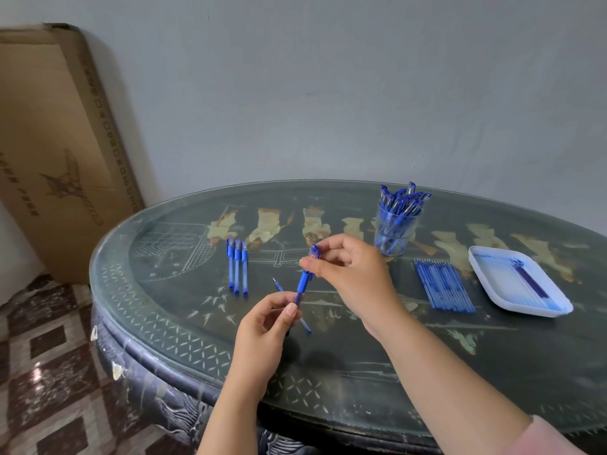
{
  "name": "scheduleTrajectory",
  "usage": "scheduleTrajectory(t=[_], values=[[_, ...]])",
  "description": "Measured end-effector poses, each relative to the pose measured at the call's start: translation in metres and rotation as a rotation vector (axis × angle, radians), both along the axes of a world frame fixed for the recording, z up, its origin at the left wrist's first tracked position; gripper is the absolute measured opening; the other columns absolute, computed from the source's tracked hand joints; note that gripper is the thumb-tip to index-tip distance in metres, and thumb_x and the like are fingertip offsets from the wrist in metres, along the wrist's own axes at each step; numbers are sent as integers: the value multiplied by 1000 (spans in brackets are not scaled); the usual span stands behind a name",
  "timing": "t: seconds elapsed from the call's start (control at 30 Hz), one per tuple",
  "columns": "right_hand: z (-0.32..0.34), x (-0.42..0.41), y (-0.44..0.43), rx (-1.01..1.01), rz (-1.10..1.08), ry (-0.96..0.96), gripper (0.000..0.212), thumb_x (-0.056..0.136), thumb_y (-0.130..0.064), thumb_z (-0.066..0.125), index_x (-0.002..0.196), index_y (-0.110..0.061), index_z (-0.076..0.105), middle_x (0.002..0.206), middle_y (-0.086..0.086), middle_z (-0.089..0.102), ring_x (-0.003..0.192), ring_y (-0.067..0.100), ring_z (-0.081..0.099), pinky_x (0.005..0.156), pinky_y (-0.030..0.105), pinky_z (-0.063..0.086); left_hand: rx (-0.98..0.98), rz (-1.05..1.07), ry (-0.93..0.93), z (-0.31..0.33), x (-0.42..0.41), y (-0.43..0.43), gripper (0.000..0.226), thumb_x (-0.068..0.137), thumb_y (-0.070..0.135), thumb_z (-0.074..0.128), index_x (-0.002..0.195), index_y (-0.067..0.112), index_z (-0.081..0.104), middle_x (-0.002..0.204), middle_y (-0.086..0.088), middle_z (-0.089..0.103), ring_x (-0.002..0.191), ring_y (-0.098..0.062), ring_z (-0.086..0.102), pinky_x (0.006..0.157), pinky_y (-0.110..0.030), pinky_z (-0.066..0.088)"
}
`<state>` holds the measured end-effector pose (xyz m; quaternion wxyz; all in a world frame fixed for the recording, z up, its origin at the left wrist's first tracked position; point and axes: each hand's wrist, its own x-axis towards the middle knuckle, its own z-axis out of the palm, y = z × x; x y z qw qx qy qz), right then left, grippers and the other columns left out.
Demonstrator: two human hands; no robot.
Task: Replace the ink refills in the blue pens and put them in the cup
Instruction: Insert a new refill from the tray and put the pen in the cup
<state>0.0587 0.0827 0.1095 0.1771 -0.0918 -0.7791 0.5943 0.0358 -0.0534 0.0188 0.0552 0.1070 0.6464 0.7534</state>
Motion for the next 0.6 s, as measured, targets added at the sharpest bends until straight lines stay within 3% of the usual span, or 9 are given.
scheduleTrajectory(t=[0.37,0.6], values=[[-16,-5,-16,98,-56,32,18,82,-25,77,85,-31,61,72,-8,69,73,5,66,74,27,54,-7,-3,27,-2,1,-3,14,95,2,56,99,9,68,80,2,70,69,-6,62,65,-19,50],[-16,-6,-19,182,-39,23,15,84,-24,75,88,-26,61,74,-8,67,71,3,64,67,17,51,24,14,28,-4,-1,-3,15,95,-1,54,99,6,67,78,1,68,70,-5,61,64,-16,49]])
